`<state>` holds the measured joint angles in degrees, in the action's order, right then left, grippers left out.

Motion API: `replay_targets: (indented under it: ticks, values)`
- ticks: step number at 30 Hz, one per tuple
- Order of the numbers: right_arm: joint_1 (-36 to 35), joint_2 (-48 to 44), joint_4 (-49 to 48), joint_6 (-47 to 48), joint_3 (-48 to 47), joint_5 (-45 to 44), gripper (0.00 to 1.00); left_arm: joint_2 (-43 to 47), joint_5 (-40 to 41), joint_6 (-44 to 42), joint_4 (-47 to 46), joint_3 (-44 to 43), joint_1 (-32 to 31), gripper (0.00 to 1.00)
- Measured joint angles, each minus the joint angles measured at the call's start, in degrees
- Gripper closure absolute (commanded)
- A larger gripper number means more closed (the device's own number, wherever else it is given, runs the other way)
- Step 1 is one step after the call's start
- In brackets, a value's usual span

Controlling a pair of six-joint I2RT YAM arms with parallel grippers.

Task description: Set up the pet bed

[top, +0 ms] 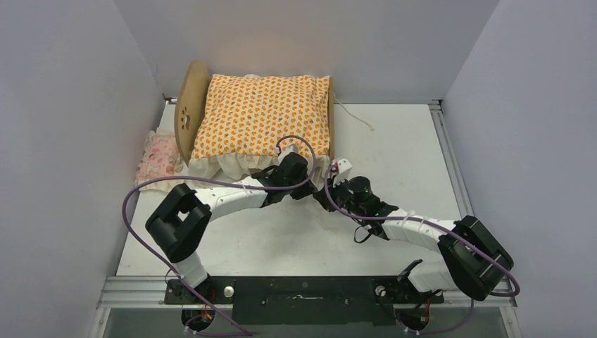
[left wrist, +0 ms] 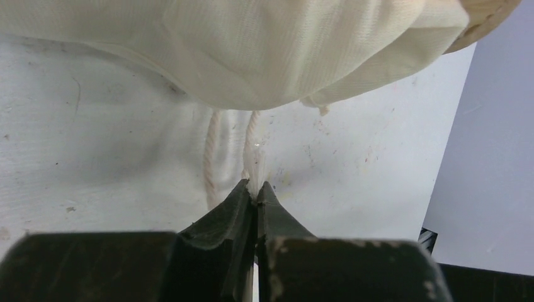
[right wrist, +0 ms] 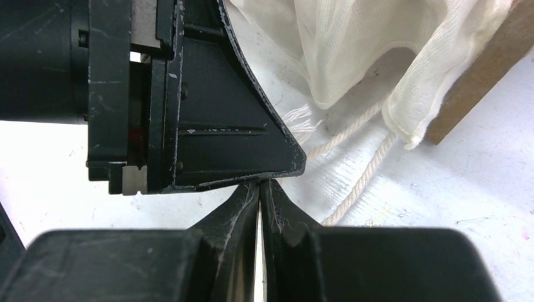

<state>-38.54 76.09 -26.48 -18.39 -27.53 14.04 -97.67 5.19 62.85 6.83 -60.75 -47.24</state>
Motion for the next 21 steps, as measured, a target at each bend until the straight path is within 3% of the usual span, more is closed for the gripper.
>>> replay_targets:
  ticks: [1, 2, 3, 6, 14, 21]
  values:
    - [0.0, -0.2, 0.1, 0.0, 0.0, 0.0, 0.82, 0.0, -0.1, 0.0, -0.5, 0.0, -0.1, 1.00]
    - [0.0, -0.5, 0.4, 0.0, 0.0, -0.2, 0.66, 0.0, -0.1, 0.0, -1.0, 0.1, -0.1, 1.00]
    - [0.0, -1.0, 1.1, -0.1, 0.0, -0.7, 0.58, 0.0, -0.1, 0.0, -1.4, 0.2, -0.1, 1.00]
    - [0.0, -3.3, 4.7, -0.6, 0.0, -3.0, 0.44, 0.0, -0.1, -0.1, -2.1, 0.4, -0.3, 1.00]
    - [-2.6, -10.4, 15.1, -2.3, 2.3, -10.9, 0.45, 0.0, 0.0, -0.4, -3.3, 0.4, -0.3, 1.00]
    - [-9.9, -6.7, 17.1, -4.0, 4.1, -17.9, 0.45, 0.0, 0.0, -0.5, -3.3, 0.4, -0.3, 1.00]
